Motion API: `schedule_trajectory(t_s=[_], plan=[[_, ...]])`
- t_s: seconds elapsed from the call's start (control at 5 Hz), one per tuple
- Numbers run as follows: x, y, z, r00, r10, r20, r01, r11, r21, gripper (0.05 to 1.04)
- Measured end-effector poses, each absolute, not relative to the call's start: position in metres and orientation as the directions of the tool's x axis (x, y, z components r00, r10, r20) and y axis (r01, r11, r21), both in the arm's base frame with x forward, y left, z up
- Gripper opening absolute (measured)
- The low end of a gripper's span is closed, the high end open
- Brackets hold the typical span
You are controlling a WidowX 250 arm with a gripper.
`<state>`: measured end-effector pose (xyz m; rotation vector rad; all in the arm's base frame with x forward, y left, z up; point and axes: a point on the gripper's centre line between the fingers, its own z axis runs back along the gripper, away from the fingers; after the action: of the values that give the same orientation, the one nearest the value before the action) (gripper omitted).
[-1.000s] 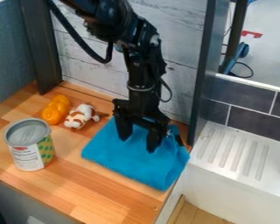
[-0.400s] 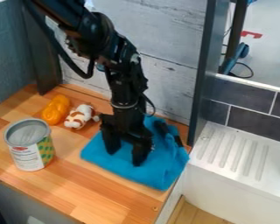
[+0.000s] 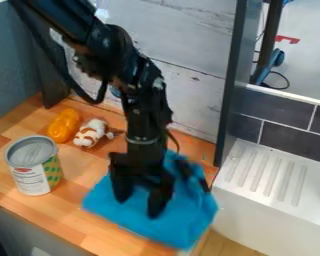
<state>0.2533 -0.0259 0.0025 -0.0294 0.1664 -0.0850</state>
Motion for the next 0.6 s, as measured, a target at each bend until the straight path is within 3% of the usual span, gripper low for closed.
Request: schedule_trajectory(t_s=[0.6], plan=[[0.217, 0.017, 0.004, 0.936, 0.056, -0.347, -0.016, 0.993, 0.117, 1.001]])
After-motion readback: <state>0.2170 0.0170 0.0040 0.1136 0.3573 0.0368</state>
